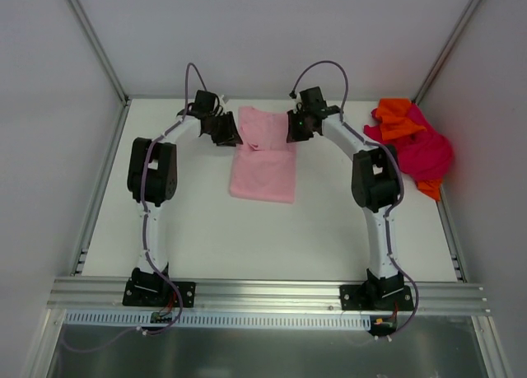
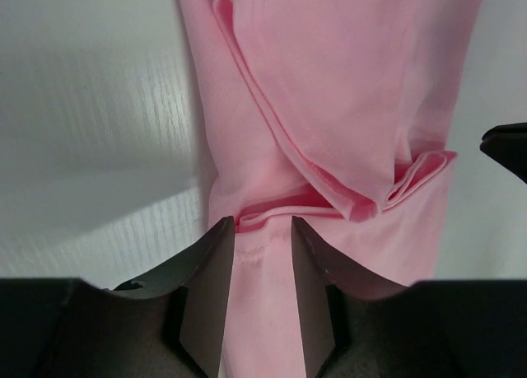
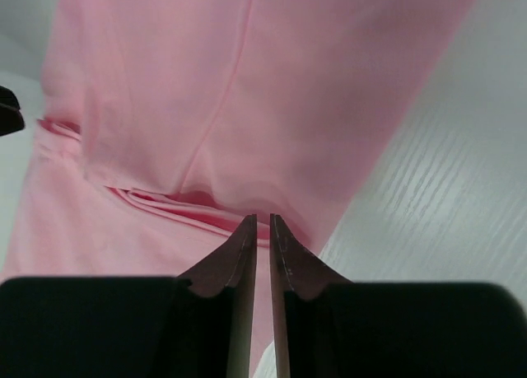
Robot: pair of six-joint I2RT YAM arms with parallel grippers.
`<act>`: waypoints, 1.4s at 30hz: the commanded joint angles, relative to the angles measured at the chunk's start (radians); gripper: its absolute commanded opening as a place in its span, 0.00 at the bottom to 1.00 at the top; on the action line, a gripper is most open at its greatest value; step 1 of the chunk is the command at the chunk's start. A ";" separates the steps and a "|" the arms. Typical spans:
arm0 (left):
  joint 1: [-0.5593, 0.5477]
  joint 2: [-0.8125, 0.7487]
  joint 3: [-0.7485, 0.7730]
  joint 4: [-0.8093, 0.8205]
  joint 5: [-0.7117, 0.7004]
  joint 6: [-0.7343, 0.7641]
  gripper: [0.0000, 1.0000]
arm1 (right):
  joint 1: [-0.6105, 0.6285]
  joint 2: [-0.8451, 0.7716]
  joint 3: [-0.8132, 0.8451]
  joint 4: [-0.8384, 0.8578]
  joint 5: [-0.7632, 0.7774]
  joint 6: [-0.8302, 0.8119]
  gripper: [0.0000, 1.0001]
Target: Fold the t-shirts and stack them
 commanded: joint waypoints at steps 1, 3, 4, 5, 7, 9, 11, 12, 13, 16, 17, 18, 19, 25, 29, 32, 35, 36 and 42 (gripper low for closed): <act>0.000 -0.080 0.066 -0.072 -0.026 0.067 0.36 | -0.002 -0.060 0.130 -0.045 -0.009 -0.028 0.16; 0.001 -0.176 0.040 -0.080 -0.038 0.072 0.54 | -0.004 -0.114 0.138 -0.042 -0.029 -0.020 0.28; 0.000 -0.216 -0.001 -0.083 -0.058 0.074 0.59 | -0.004 -0.173 0.133 -0.044 -0.038 -0.014 0.33; 0.001 -0.254 -0.027 -0.083 -0.066 0.080 0.63 | -0.004 -0.206 0.128 -0.053 -0.042 -0.010 0.49; 0.000 -0.377 -0.108 -0.103 -0.081 0.086 0.75 | -0.004 -0.276 0.078 -0.081 -0.051 -0.006 0.63; 0.000 -0.460 -0.182 -0.113 -0.095 0.074 0.78 | -0.002 -0.399 -0.053 -0.081 -0.057 0.001 0.80; -0.008 -0.589 -0.326 -0.104 -0.116 0.055 0.85 | 0.004 -0.532 -0.173 -0.066 -0.049 0.018 0.90; -0.012 -0.670 -0.422 -0.098 -0.139 0.045 0.88 | 0.007 -0.572 -0.300 -0.061 -0.039 0.029 0.91; -0.017 -0.709 -0.467 -0.092 -0.153 0.034 0.89 | 0.013 -0.611 -0.367 -0.050 -0.039 0.056 0.91; -0.040 -0.813 -0.619 -0.075 -0.167 -0.017 0.89 | 0.033 -0.729 -0.583 -0.052 -0.023 0.131 0.91; -0.069 -0.831 -0.654 -0.074 -0.176 -0.027 0.89 | 0.042 -0.773 -0.632 -0.058 -0.014 0.148 0.91; -0.086 -0.868 -0.717 -0.071 -0.205 -0.041 0.89 | 0.056 -0.795 -0.733 -0.053 0.013 0.177 0.90; -0.103 -0.884 -0.748 -0.063 -0.225 -0.069 0.89 | 0.060 -0.816 -0.788 -0.041 0.006 0.232 0.90; -0.141 -0.921 -0.945 0.064 -0.258 -0.169 0.81 | 0.119 -0.902 -1.066 0.132 0.038 0.360 0.84; -0.141 -0.855 -0.962 0.149 -0.258 -0.167 0.69 | 0.128 -0.872 -1.085 0.189 0.081 0.386 0.78; -0.141 -0.797 -0.936 0.173 -0.242 -0.153 0.66 | 0.130 -0.827 -1.073 0.218 0.089 0.389 0.74; -0.141 -0.700 -0.900 0.199 -0.213 -0.150 0.62 | 0.130 -0.777 -1.064 0.257 0.092 0.399 0.70; -0.141 -0.686 -0.887 0.207 -0.213 -0.152 0.62 | 0.130 -0.763 -1.058 0.263 0.093 0.402 0.69; -0.141 -0.617 -0.842 0.213 -0.216 -0.143 0.54 | 0.131 -0.675 -1.021 0.315 0.090 0.420 0.64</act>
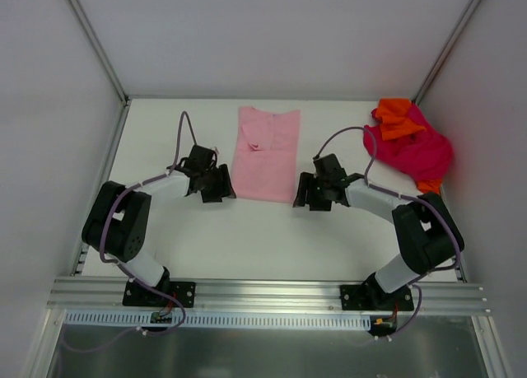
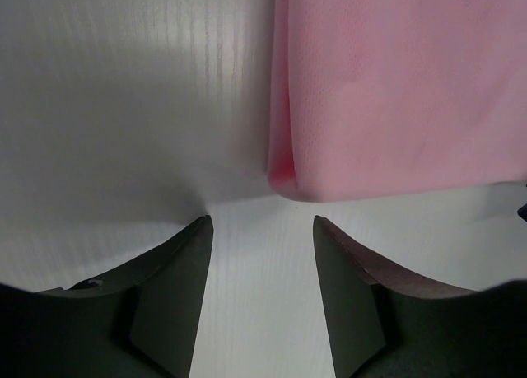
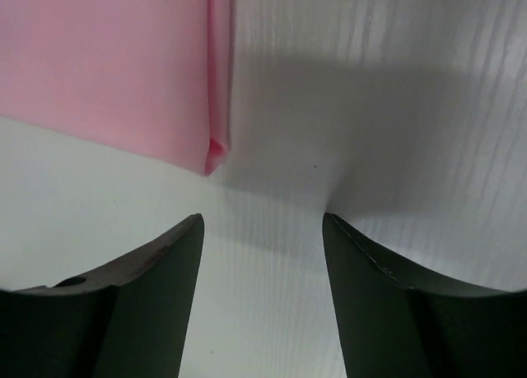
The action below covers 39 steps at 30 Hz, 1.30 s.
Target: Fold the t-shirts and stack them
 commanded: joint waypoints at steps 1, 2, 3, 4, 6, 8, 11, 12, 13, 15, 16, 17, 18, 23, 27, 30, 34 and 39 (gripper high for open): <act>0.001 0.019 0.053 0.044 0.009 0.006 0.52 | 0.003 0.037 0.054 0.073 0.020 0.026 0.63; 0.003 0.032 0.060 0.044 0.003 0.008 0.51 | 0.006 0.051 0.058 0.085 0.022 0.030 0.62; 0.004 0.041 0.066 0.047 -0.001 0.011 0.50 | 0.006 0.057 0.061 0.093 0.025 0.033 0.61; 0.003 0.049 0.072 0.047 0.001 0.017 0.49 | 0.008 0.065 0.070 0.097 0.026 0.035 0.60; 0.004 0.075 0.089 0.049 0.009 0.022 0.46 | 0.006 0.086 0.081 0.097 0.028 0.036 0.58; 0.004 0.096 0.100 0.046 0.010 0.025 0.44 | 0.006 0.097 0.089 0.097 0.029 0.039 0.57; 0.004 0.105 0.097 0.053 0.010 0.030 0.43 | 0.008 0.108 0.086 0.107 0.032 0.044 0.54; 0.007 0.107 0.097 0.053 0.013 0.033 0.43 | 0.008 0.115 0.084 0.108 0.028 0.044 0.52; 0.009 0.114 0.102 0.053 0.018 0.036 0.43 | 0.008 0.122 0.087 0.113 0.026 0.046 0.51; 0.011 0.121 0.105 0.053 0.018 0.040 0.40 | 0.011 0.140 0.089 0.119 0.028 0.047 0.48; 0.012 0.128 0.111 0.055 0.018 0.042 0.38 | 0.012 0.145 0.092 0.120 0.026 0.050 0.46; 0.014 0.131 0.112 0.055 0.018 0.042 0.37 | 0.014 0.151 0.095 0.120 0.026 0.052 0.45; 0.014 0.141 0.118 0.053 0.021 0.043 0.36 | 0.016 0.157 0.095 0.120 0.026 0.053 0.44; 0.014 0.154 0.117 0.057 0.029 0.040 0.28 | 0.022 0.163 0.089 0.111 0.035 0.055 0.41; 0.014 0.162 0.111 0.058 0.036 0.046 0.17 | 0.025 0.172 0.083 0.117 0.035 0.059 0.30; 0.014 0.168 0.106 0.066 0.055 0.048 0.06 | 0.028 0.186 0.077 0.130 0.029 0.065 0.21; 0.014 0.177 0.096 0.078 0.071 0.050 0.00 | 0.029 0.191 0.067 0.130 0.028 0.070 0.01; 0.014 0.150 0.054 0.087 0.059 0.054 0.00 | 0.029 0.148 0.031 0.125 0.057 0.050 0.01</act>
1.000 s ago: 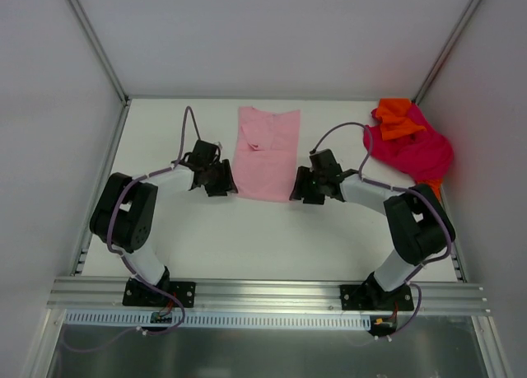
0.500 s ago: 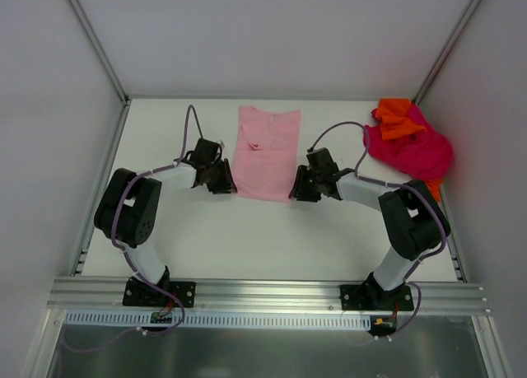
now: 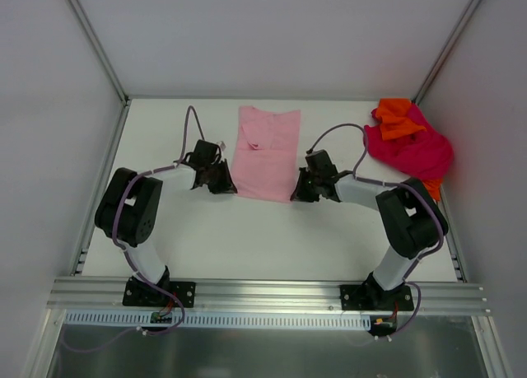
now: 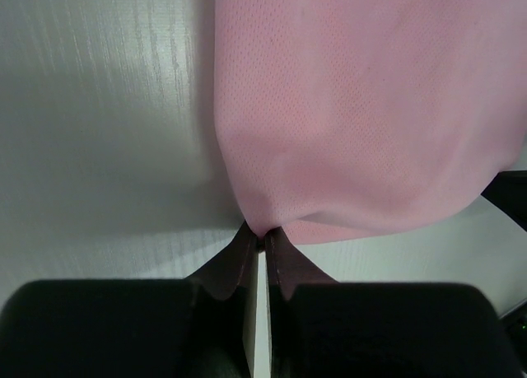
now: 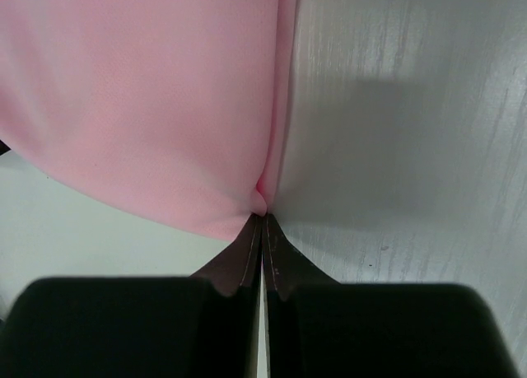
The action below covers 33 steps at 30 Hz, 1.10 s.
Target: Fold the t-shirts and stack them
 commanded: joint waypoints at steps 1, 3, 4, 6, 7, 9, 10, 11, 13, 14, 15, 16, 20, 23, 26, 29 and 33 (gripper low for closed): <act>0.006 -0.018 -0.061 -0.005 -0.020 0.029 0.00 | 0.010 -0.017 -0.052 -0.052 0.057 -0.023 0.01; 0.004 -0.046 -0.096 0.009 -0.022 0.020 0.00 | 0.010 -0.043 -0.063 -0.058 0.063 -0.031 0.01; 0.004 -0.053 -0.107 0.015 -0.019 0.011 0.00 | 0.010 -0.053 -0.079 -0.057 0.061 -0.029 0.01; 0.000 -0.081 -0.139 0.024 -0.014 0.001 0.00 | 0.010 -0.089 -0.096 -0.057 0.064 -0.029 0.01; -0.005 -0.090 -0.150 0.026 -0.013 -0.008 0.00 | 0.010 -0.102 -0.105 -0.058 0.070 -0.028 0.01; -0.028 -0.124 -0.189 0.035 -0.016 -0.019 0.00 | 0.011 -0.142 -0.141 -0.054 0.073 -0.028 0.01; -0.037 -0.136 -0.202 0.036 -0.031 -0.029 0.00 | 0.011 -0.152 -0.161 -0.058 0.077 -0.028 0.01; -0.048 -0.159 -0.231 0.038 -0.040 -0.035 0.00 | 0.010 -0.165 -0.170 -0.060 0.077 -0.029 0.01; -0.078 -0.182 -0.262 0.042 -0.051 -0.065 0.00 | 0.016 -0.205 -0.191 -0.066 0.081 -0.028 0.01; -0.089 -0.208 -0.295 0.050 -0.054 -0.077 0.00 | 0.019 -0.220 -0.217 -0.067 0.084 -0.028 0.01; -0.098 -0.222 -0.311 0.050 -0.060 -0.100 0.00 | 0.023 -0.235 -0.231 -0.066 0.087 -0.023 0.01; -0.117 -0.237 -0.326 0.050 -0.068 -0.112 0.00 | 0.028 -0.267 -0.247 -0.070 0.089 -0.020 0.01; -0.155 -0.366 -0.423 0.047 -0.104 -0.160 0.00 | 0.055 -0.362 -0.337 -0.086 0.104 -0.006 0.01; -0.189 -0.470 -0.458 0.004 -0.138 -0.181 0.00 | 0.081 -0.454 -0.375 -0.104 0.106 0.011 0.01; -0.230 -0.576 -0.478 -0.059 -0.172 -0.212 0.00 | 0.123 -0.553 -0.408 -0.145 0.124 0.029 0.01; -0.279 -0.676 -0.498 -0.109 -0.206 -0.259 0.00 | 0.172 -0.657 -0.423 -0.199 0.138 0.050 0.01; -0.353 -0.779 -0.496 -0.189 -0.269 -0.325 0.00 | 0.220 -0.777 -0.431 -0.280 0.198 0.086 0.01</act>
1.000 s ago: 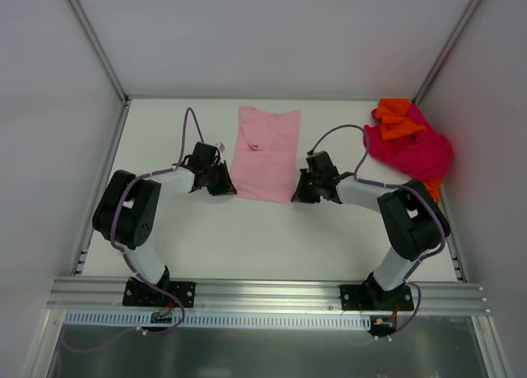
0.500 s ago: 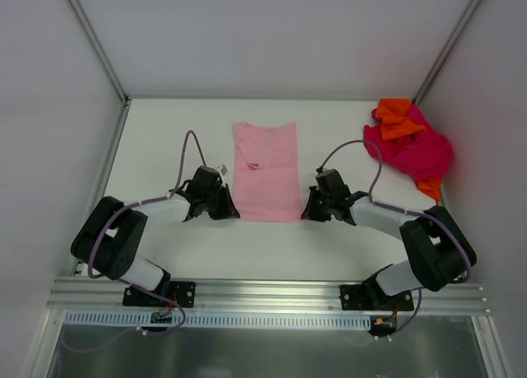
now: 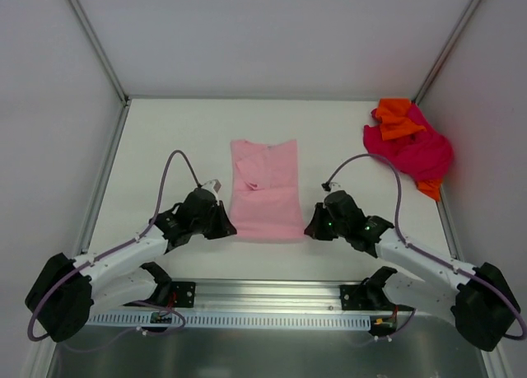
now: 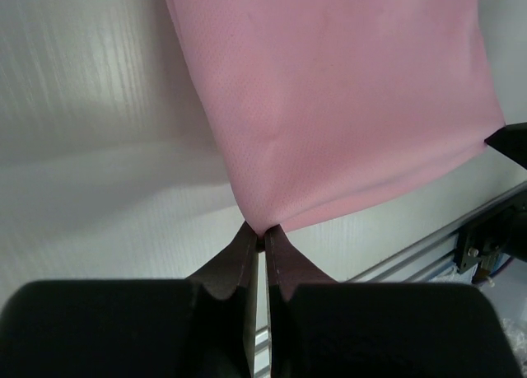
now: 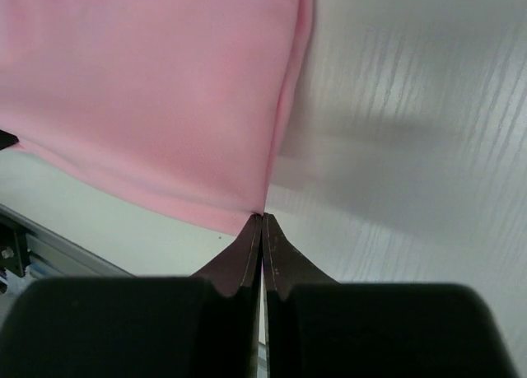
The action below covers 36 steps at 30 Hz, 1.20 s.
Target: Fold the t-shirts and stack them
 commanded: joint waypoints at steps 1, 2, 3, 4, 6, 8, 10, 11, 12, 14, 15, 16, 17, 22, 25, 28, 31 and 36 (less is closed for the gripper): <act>-0.048 -0.092 -0.005 -0.115 -0.107 -0.078 0.00 | 0.032 -0.104 -0.007 -0.117 0.098 0.041 0.01; -0.068 -0.108 0.001 -0.145 -0.136 -0.092 0.00 | 0.039 -0.144 0.000 -0.133 0.110 0.048 0.01; -0.077 -0.123 0.010 -0.162 -0.162 -0.097 0.00 | 0.042 -0.164 0.006 -0.160 0.113 0.050 0.01; -0.083 -0.149 0.032 -0.178 -0.173 -0.098 0.00 | 0.044 -0.182 0.024 -0.173 0.119 0.048 0.01; -0.092 -0.171 0.059 -0.230 -0.196 -0.098 0.00 | 0.045 -0.220 0.049 -0.211 0.135 0.036 0.01; -0.094 -0.198 0.105 -0.280 -0.236 -0.086 0.00 | 0.045 -0.231 0.096 -0.234 0.153 0.019 0.01; -0.094 -0.221 0.160 -0.306 -0.271 -0.069 0.00 | 0.045 -0.231 0.127 -0.258 0.165 -0.007 0.01; -0.094 -0.223 0.179 -0.317 -0.309 -0.048 0.00 | 0.045 -0.230 0.157 -0.263 0.179 -0.013 0.01; -0.094 -0.221 0.220 -0.328 -0.323 -0.035 0.00 | 0.045 -0.228 0.171 -0.263 0.185 -0.030 0.01; -0.094 -0.209 0.257 -0.330 -0.352 0.006 0.00 | 0.045 -0.216 0.216 -0.256 0.208 -0.045 0.01; -0.094 -0.188 0.294 -0.328 -0.360 0.020 0.00 | 0.045 -0.208 0.233 -0.252 0.213 -0.065 0.01; -0.094 -0.174 0.309 -0.328 -0.378 0.041 0.00 | 0.044 -0.187 0.253 -0.252 0.227 -0.077 0.01; -0.094 -0.160 0.325 -0.319 -0.386 0.055 0.00 | 0.044 -0.173 0.286 -0.245 0.237 -0.089 0.01; -0.066 -0.057 0.414 -0.265 -0.428 0.107 0.00 | -0.025 -0.066 0.398 -0.196 0.242 -0.180 0.01; -0.023 -0.010 0.447 -0.242 -0.395 0.141 0.00 | -0.089 0.012 0.458 -0.171 0.185 -0.220 0.01; 0.032 0.045 0.469 -0.213 -0.333 0.156 0.00 | -0.117 0.089 0.495 -0.144 0.141 -0.248 0.01; 0.090 0.104 0.481 -0.184 -0.258 0.161 0.00 | -0.131 0.167 0.533 -0.122 0.112 -0.266 0.01; 0.136 0.208 0.515 -0.141 -0.191 0.167 0.00 | -0.159 0.282 0.570 -0.061 0.072 -0.269 0.01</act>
